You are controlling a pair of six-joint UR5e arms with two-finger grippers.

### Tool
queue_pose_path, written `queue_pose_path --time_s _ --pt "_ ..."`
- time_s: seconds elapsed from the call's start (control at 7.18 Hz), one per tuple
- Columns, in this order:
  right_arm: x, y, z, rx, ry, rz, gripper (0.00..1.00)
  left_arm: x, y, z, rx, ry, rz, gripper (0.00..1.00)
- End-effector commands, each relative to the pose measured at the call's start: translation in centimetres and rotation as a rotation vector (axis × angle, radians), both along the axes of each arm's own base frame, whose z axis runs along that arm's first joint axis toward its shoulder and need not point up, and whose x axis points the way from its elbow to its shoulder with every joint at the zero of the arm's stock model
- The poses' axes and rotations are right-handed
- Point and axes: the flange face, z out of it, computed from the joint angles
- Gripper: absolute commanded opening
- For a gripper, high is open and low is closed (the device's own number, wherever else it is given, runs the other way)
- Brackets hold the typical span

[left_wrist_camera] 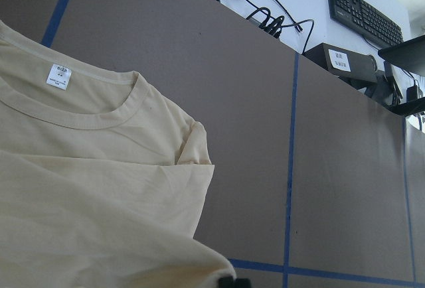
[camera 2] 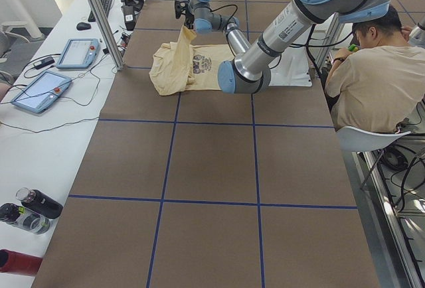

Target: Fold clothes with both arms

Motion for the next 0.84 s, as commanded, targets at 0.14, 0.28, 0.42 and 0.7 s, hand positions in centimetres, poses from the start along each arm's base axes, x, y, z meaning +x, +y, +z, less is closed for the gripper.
queue_pose_path --time_s 0.14,0.28,0.42,0.7 --pt "0.0 0.5 -0.8 0.004 -0.022 0.001 1.00 0.4 0.8 -0.5 -0.037 0.046 -0.004 0.93" --pt "-0.1 1.1 -2.1 0.016 -0.051 -0.016 1.00 -0.5 1.0 -1.3 -0.035 0.067 -0.003 0.94" --pt "-1.4 2.1 -3.2 -0.023 -0.100 -0.038 1.00 -2.3 1.5 -1.4 -0.025 0.085 -0.007 0.94" --pt "-10.3 8.1 -9.2 -0.124 -0.142 0.057 1.00 -9.4 2.5 4.6 -0.010 0.094 0.060 0.94"
